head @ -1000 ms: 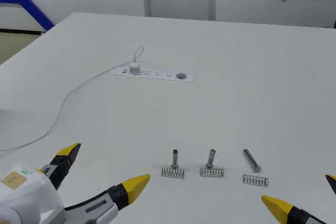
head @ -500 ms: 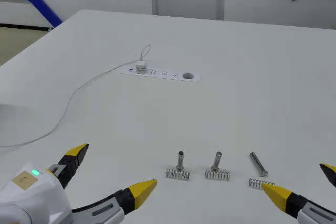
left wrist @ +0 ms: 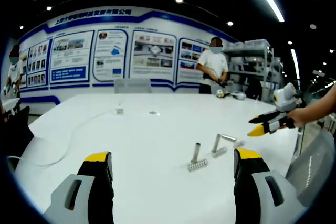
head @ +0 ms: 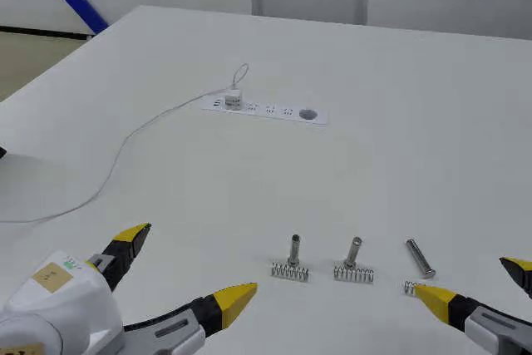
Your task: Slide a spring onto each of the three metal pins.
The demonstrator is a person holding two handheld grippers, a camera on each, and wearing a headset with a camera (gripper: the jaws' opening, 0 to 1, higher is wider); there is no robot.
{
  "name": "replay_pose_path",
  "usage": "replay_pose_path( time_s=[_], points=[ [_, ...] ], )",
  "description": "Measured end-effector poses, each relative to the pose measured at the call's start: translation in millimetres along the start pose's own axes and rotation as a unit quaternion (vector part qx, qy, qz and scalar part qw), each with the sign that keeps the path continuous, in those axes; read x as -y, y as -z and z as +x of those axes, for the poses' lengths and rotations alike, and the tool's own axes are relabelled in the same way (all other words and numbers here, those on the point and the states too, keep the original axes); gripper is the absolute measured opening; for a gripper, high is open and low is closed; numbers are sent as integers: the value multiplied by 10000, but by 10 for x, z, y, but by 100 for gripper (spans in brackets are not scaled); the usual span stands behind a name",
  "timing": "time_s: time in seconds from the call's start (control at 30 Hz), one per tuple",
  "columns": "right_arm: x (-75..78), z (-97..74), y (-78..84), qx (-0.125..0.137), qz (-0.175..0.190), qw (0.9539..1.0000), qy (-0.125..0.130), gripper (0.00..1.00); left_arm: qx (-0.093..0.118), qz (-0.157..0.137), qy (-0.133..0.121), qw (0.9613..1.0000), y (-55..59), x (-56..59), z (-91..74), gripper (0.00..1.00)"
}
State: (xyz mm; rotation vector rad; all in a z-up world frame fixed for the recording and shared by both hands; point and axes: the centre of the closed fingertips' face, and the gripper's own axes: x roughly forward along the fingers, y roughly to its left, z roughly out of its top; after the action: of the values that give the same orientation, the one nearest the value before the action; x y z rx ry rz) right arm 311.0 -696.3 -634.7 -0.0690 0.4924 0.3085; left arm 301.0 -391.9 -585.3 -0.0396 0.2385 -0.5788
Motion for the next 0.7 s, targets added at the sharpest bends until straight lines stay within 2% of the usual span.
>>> replay_pose_path(
  time_s=[0.3, 0.43, 0.7],
  points=[
    [30, 212, -24, -150, -45, 9998, -101, 66, -125, 9, -27, 9999, 51, -13, 3, 97],
    [67, 297, -46, -176, 3, 9998, -90, 65, -146, 52, -44, 9999, 57, -20, -1, 97],
    [94, 449, 17, -409, 113, 9991, -49, 57, -214, 49, -25, 9998, 87, -14, 2, 95]
  ],
)
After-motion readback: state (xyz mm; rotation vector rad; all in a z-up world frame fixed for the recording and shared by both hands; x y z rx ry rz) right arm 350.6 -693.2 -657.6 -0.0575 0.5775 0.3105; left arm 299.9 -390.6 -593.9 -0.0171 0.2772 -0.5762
